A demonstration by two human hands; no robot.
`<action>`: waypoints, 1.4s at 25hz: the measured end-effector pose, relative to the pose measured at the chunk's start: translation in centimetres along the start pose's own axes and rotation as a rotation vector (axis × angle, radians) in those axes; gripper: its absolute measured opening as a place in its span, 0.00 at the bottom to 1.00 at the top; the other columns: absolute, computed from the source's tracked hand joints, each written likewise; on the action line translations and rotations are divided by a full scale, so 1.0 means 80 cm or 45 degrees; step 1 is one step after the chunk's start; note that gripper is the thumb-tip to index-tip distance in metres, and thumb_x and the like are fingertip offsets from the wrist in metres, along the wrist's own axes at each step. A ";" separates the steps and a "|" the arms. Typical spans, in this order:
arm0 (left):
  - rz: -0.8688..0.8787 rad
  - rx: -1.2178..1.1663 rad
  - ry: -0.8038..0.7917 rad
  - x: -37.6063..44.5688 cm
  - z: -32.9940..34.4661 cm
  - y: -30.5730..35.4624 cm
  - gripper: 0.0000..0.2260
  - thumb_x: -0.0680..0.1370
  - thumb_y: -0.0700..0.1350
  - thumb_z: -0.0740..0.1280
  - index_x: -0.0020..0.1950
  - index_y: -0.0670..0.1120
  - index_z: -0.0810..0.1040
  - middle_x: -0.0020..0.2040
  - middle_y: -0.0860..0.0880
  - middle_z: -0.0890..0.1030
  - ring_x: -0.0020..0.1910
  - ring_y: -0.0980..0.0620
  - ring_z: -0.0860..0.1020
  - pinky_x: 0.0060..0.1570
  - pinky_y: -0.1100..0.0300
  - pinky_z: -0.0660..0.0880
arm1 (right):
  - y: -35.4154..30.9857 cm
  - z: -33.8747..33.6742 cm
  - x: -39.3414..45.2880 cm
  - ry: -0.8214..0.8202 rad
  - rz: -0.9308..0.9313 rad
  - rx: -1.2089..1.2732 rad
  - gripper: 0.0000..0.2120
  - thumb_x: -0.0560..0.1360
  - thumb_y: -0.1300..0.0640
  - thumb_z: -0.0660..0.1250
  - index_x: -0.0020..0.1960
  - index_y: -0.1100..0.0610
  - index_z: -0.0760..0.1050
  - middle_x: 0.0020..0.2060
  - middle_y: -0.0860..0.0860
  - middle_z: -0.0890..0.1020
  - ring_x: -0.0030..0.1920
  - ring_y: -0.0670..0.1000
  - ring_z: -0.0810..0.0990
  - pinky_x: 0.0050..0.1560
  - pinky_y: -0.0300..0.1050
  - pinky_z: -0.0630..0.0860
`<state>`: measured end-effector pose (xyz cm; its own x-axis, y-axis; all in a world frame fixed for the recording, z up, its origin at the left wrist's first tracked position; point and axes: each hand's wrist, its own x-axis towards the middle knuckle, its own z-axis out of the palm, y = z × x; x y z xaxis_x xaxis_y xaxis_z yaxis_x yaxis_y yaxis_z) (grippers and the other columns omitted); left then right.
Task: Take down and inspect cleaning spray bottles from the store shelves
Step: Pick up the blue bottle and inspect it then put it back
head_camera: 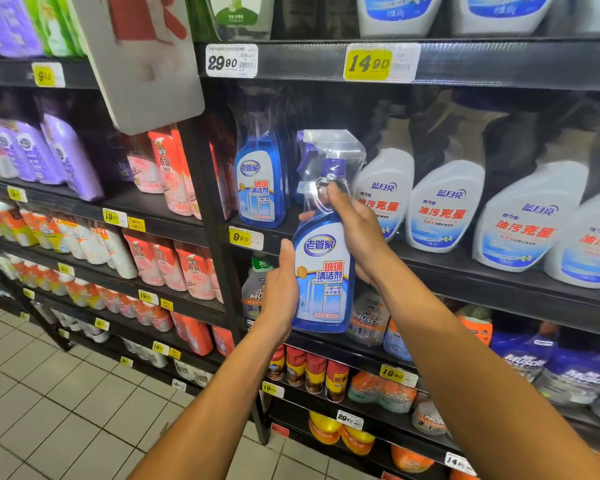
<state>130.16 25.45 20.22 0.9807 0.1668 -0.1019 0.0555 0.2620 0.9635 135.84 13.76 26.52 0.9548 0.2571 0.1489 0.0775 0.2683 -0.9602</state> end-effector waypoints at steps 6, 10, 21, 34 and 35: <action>0.028 0.010 -0.016 -0.001 -0.005 -0.006 0.24 0.80 0.65 0.52 0.47 0.50 0.82 0.40 0.50 0.87 0.40 0.51 0.86 0.30 0.62 0.79 | 0.004 0.006 0.000 0.012 -0.019 -0.083 0.17 0.78 0.42 0.66 0.53 0.57 0.75 0.44 0.58 0.87 0.40 0.56 0.87 0.37 0.43 0.81; 0.065 0.065 -0.010 0.002 -0.009 -0.007 0.25 0.80 0.64 0.52 0.50 0.49 0.82 0.40 0.51 0.87 0.40 0.53 0.86 0.31 0.63 0.79 | -0.003 0.005 -0.003 -0.081 0.018 -0.017 0.19 0.77 0.42 0.67 0.57 0.56 0.74 0.48 0.59 0.87 0.44 0.57 0.87 0.41 0.45 0.82; -0.583 -0.323 -0.443 0.001 -0.027 -0.003 0.28 0.74 0.67 0.62 0.39 0.42 0.82 0.32 0.44 0.83 0.29 0.47 0.83 0.31 0.57 0.80 | -0.005 -0.004 -0.006 -0.059 0.209 0.167 0.30 0.77 0.34 0.58 0.63 0.57 0.77 0.55 0.57 0.85 0.55 0.56 0.84 0.60 0.56 0.78; -0.426 -0.387 -1.017 -0.001 -0.019 -0.011 0.15 0.76 0.53 0.70 0.46 0.40 0.79 0.35 0.44 0.84 0.33 0.47 0.84 0.36 0.56 0.82 | -0.017 0.014 -0.011 -0.042 0.032 0.015 0.18 0.79 0.42 0.63 0.54 0.57 0.79 0.43 0.51 0.87 0.46 0.49 0.86 0.48 0.46 0.83; -0.452 -0.266 -0.833 -0.001 -0.020 -0.010 0.17 0.77 0.57 0.68 0.44 0.42 0.79 0.33 0.46 0.83 0.31 0.49 0.83 0.32 0.58 0.81 | -0.016 0.012 -0.012 -0.038 0.034 0.027 0.18 0.79 0.41 0.63 0.54 0.55 0.79 0.45 0.53 0.87 0.48 0.51 0.86 0.50 0.47 0.83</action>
<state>129.72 26.73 19.06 0.8256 -0.5392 -0.1663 0.4145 0.3795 0.8271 134.55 14.05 27.83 0.9474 0.2920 0.1306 0.0456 0.2808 -0.9587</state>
